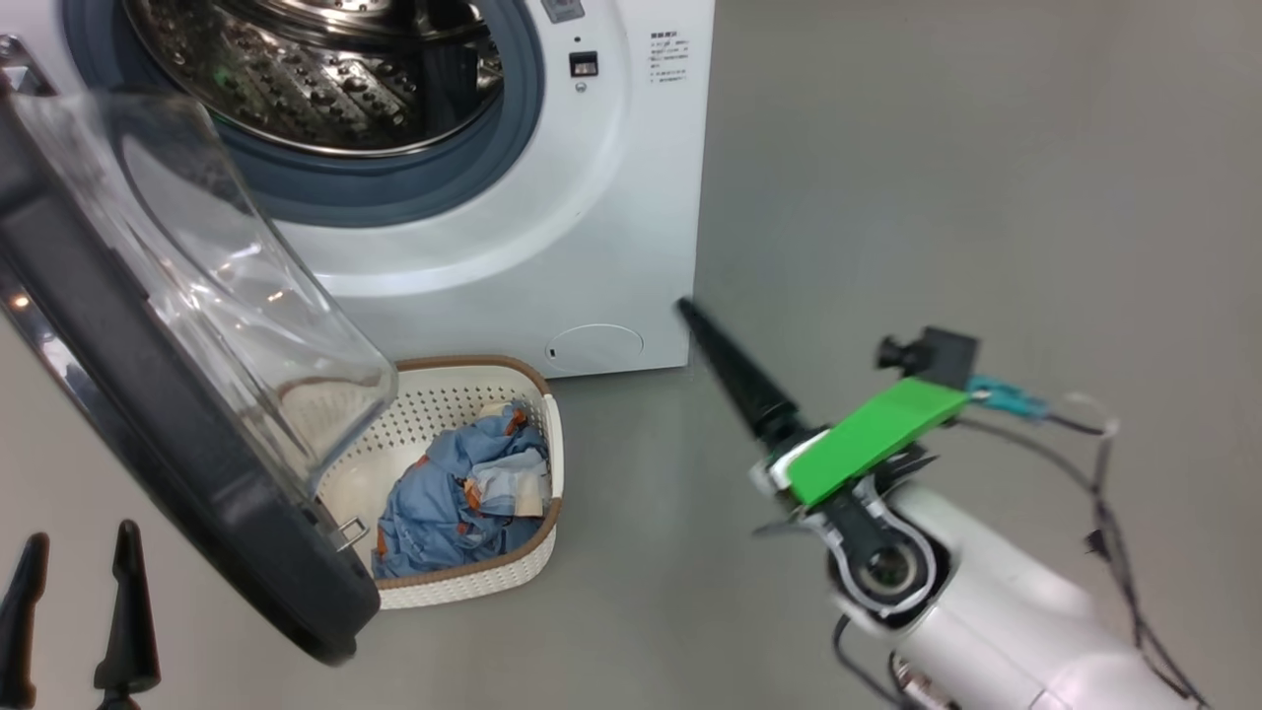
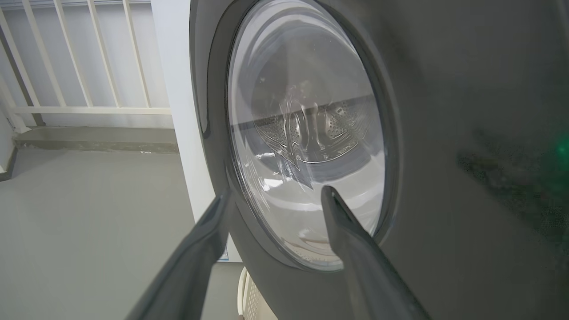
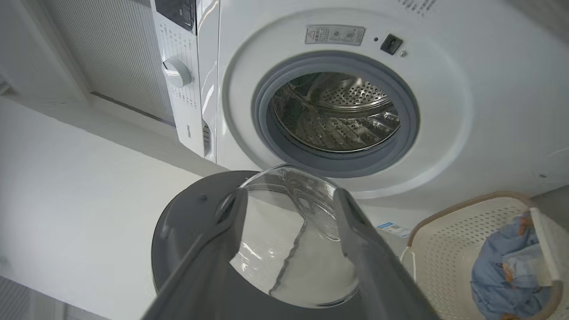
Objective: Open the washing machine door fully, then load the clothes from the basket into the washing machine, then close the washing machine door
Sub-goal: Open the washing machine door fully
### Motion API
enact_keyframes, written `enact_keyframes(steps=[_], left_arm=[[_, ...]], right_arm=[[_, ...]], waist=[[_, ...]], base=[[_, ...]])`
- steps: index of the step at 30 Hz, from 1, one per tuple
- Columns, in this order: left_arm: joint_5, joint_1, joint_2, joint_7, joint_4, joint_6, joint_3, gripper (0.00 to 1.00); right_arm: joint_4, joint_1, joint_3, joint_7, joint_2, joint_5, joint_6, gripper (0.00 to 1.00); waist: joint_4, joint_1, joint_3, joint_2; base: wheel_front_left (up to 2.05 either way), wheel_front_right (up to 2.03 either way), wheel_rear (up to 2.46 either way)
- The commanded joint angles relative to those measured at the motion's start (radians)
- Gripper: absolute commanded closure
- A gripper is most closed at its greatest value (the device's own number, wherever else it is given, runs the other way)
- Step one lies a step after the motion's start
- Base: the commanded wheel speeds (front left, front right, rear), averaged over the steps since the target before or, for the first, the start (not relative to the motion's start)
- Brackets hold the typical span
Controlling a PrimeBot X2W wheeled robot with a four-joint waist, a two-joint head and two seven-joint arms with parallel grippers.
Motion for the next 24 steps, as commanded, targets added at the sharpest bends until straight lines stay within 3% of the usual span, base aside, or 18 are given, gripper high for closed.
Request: enact_keyframes(steps=[1, 6, 12, 15, 24], left_arm=[[0.006, -0.012, 0.022, -0.009, -0.024, -0.003, 0.041, 0.0], [0.01, -0.002, 0.014, -0.009, -0.031, -0.003, 0.048, 0.0], [0.012, 0.006, 0.006, -0.009, -0.038, -0.003, 0.049, 0.0], [0.013, 0.009, 0.001, -0.009, -0.04, -0.003, 0.048, 0.0], [0.019, 0.02, -0.008, -0.009, -0.047, -0.003, 0.045, 0.0]], right_arm=[[-0.007, 0.014, -0.025, -0.015, 0.006, -0.043, 0.007, 0.0], [0.098, 0.065, -0.335, -0.021, 0.077, -0.382, 0.007, 0.0], [0.05, 0.192, -0.65, -0.021, 0.172, -0.814, 0.007, 0.0], [-0.013, 0.253, -0.729, -0.021, 0.182, -0.953, 0.007, 0.0], [-0.156, 0.408, -0.808, -0.021, 0.183, -1.156, 0.007, 0.0]], waist=[[-0.004, 0.0, -0.002, 0.0], [-0.014, 0.0, -0.006, 0.0], [-0.017, 0.0, -0.009, 0.0], [-0.017, 0.0, -0.011, 0.0], [-0.021, 0.0, -0.018, 0.0]], base=[[0.0, 0.0, 0.0], [0.0, 0.0, 0.0], [0.0, 0.0, 0.0], [0.0, 0.0, 0.0], [0.0, 0.0, 0.0]])
